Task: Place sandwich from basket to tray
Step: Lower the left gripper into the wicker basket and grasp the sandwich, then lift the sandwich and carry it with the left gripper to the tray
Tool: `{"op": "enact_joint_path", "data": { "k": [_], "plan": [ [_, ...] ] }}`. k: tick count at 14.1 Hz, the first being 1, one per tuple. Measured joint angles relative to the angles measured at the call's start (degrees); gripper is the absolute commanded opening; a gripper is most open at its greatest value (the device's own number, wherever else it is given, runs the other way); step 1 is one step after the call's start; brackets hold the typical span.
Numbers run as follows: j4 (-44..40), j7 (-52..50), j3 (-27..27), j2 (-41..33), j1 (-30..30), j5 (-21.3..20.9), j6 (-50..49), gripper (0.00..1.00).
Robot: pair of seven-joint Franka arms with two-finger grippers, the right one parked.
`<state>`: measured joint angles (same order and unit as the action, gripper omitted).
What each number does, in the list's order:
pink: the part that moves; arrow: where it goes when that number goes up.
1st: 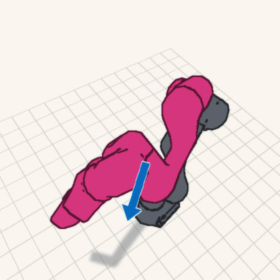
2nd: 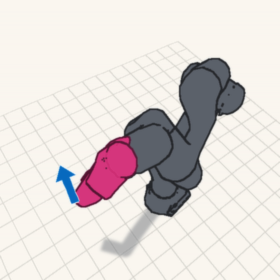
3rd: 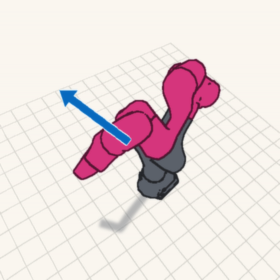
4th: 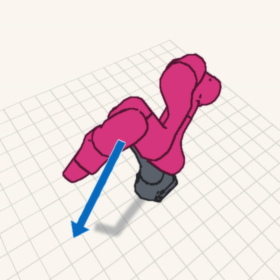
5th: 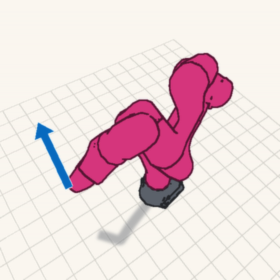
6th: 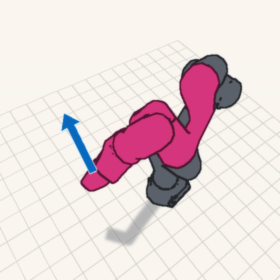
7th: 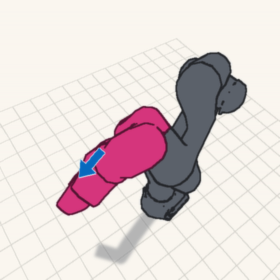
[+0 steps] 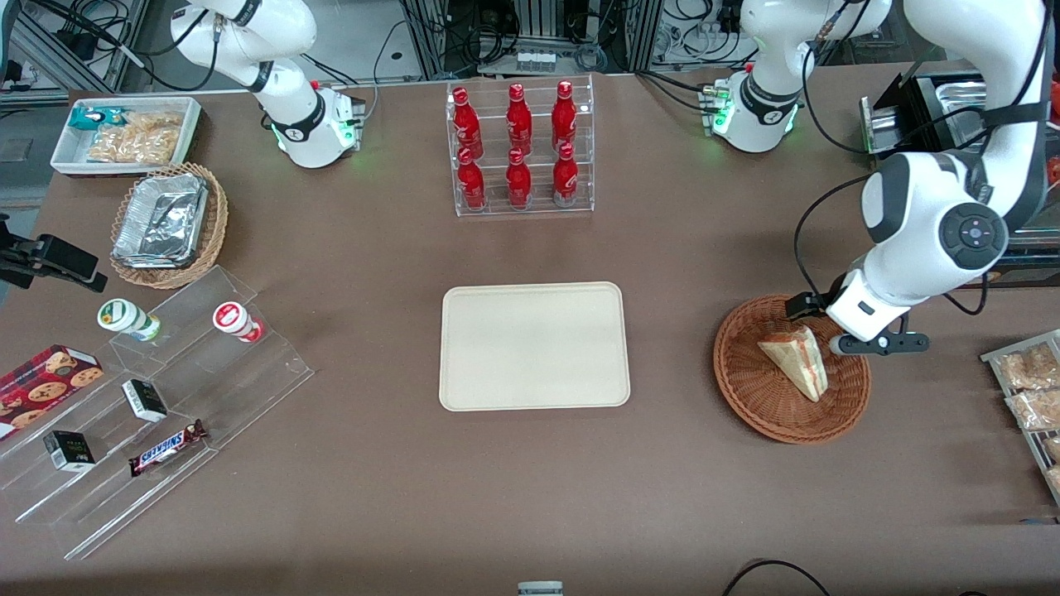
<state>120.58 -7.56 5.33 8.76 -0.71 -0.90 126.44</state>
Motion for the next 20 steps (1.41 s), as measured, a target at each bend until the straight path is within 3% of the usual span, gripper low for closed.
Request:
{"op": "enact_joint_path", "data": {
  "k": [5,15,16,17,18,19,20],
  "plan": [
    [3.0,-15.1,0.0,3.0,-0.1,0.1,6.2,1.0],
    [1.9,-28.9,0.1,9.8,-2.6,0.2,14.3,1.0],
    [1.9,-29.7,0.2,10.4,-2.6,0.2,14.7,0.89],
    [1.8,-30.2,0.3,10.8,-2.6,0.2,14.9,0.64],
    [1.7,-30.9,0.3,11.1,-2.6,0.2,15.0,0.31],
    [1.7,-31.8,0.4,11.3,-2.6,0.2,15.0,0.1],
    [1.5,-32.4,0.5,11.4,-2.5,0.2,15.0,0.05]
  ]
}}
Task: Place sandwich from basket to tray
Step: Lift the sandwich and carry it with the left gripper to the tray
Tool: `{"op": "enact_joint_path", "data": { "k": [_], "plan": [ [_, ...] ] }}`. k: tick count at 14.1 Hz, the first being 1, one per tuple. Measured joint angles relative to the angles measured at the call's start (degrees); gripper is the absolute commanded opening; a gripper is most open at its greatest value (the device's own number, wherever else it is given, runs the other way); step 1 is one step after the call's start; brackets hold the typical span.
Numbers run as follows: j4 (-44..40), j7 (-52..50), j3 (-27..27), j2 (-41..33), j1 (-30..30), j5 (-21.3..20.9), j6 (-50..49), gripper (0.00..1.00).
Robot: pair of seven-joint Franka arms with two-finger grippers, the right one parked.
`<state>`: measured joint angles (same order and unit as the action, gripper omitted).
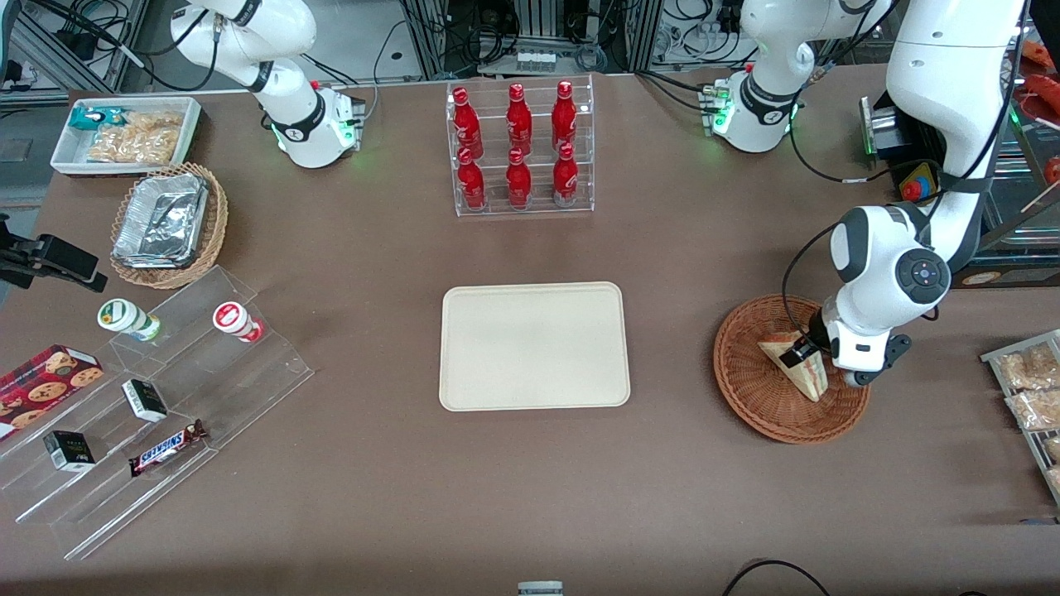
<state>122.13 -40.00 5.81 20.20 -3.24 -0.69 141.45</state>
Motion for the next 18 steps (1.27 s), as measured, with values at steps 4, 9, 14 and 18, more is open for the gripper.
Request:
{"op": "enact_joint_path", "data": {
  "k": [4,9,14,18],
  "plan": [
    [-1.0,0.3,0.2,0.0,0.1,-0.2,0.0,0.03],
    [-6.7,22.6,0.8,-0.7,1.3,-0.4,-10.5,0.1],
    [-20.8,26.8,3.0,0.1,10.3,-0.2,-30.0,0.07],
    [-26.6,14.0,3.4,6.9,22.0,-0.3,-30.0,0.07]
  ]
}}
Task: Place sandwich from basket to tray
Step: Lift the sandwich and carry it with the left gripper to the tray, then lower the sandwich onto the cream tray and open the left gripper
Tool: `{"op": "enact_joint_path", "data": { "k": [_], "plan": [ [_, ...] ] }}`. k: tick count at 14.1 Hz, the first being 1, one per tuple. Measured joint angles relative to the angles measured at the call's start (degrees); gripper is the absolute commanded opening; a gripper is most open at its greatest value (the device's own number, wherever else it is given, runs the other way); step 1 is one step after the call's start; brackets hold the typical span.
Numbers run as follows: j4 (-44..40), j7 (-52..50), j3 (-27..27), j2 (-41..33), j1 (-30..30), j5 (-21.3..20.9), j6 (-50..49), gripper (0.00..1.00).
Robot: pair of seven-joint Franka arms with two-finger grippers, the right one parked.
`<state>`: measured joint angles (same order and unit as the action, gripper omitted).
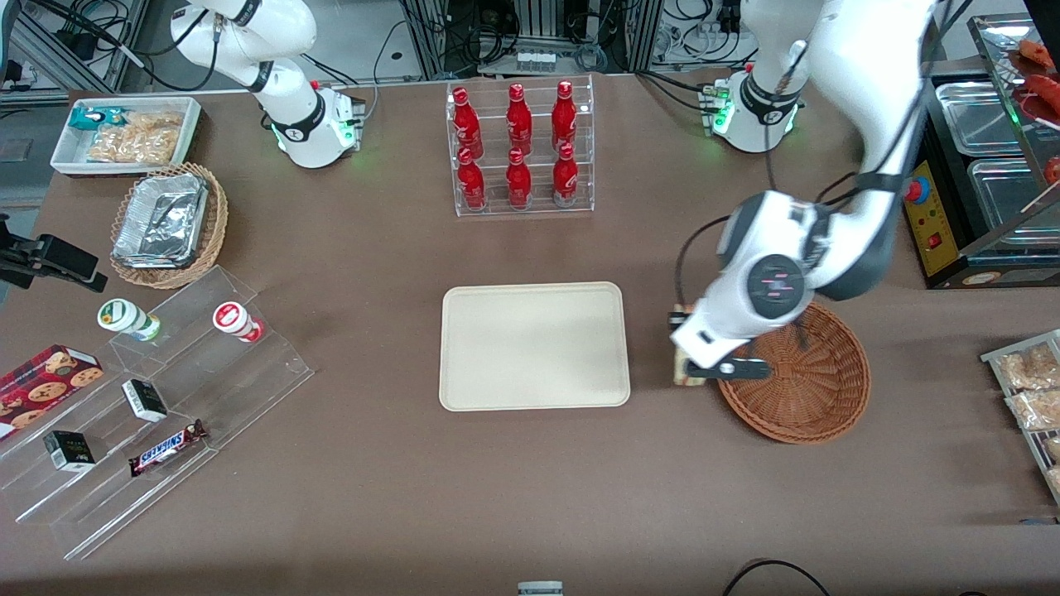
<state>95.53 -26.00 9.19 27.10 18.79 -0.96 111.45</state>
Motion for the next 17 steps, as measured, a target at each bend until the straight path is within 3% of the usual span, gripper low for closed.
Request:
{"op": "enact_joint_path", "data": {
  "k": [6,12,13,15,16,17],
  "plan": [
    [-13.5,-17.9,-0.1,12.8,12.4,-0.1,0.2,0.07],
    [-22.1,-26.6,-0.1,19.9,17.5,-2.9,0.2,0.12],
    [-22.6,-27.1,-0.1,20.5,17.9,-3.0,0.8,0.17],
    [-22.7,-27.5,-0.1,21.3,18.4,-3.0,2.5,0.57],
    [-22.7,-27.6,-0.1,21.5,18.5,-3.0,2.7,0.86],
    [-22.7,-27.7,-0.2,21.6,18.5,-3.0,2.7,1.0]
  ]
}}
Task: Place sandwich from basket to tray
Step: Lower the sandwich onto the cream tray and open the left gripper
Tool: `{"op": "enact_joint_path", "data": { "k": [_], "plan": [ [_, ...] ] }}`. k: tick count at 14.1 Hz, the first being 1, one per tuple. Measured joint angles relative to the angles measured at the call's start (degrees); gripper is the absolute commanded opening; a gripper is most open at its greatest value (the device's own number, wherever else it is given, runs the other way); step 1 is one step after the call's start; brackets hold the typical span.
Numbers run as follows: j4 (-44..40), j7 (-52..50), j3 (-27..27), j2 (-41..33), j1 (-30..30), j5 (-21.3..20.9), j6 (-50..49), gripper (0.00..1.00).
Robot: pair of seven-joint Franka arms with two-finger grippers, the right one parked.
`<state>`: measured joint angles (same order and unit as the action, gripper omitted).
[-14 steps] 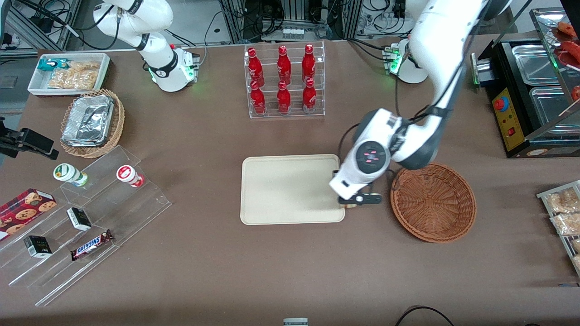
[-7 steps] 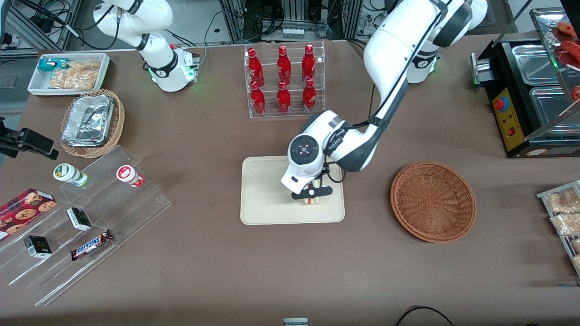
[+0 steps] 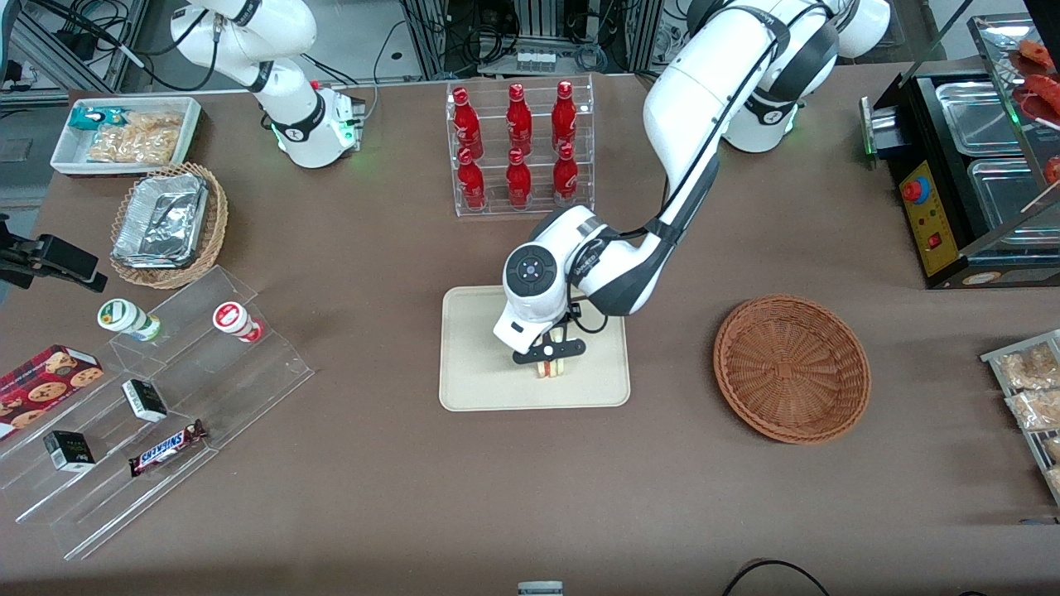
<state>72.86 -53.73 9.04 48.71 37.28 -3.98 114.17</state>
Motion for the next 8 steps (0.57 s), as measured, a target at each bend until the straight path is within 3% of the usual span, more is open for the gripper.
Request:
{"op": "enact_joint_path", "data": {
  "k": [6,8],
  "plan": [
    [-2.0,0.9,-0.2,-0.9,-0.1,-0.5,-0.2,1.0],
    [-2.8,1.5,-0.5,-3.6,-0.1,-0.6,-4.4,1.0]
  ]
}}
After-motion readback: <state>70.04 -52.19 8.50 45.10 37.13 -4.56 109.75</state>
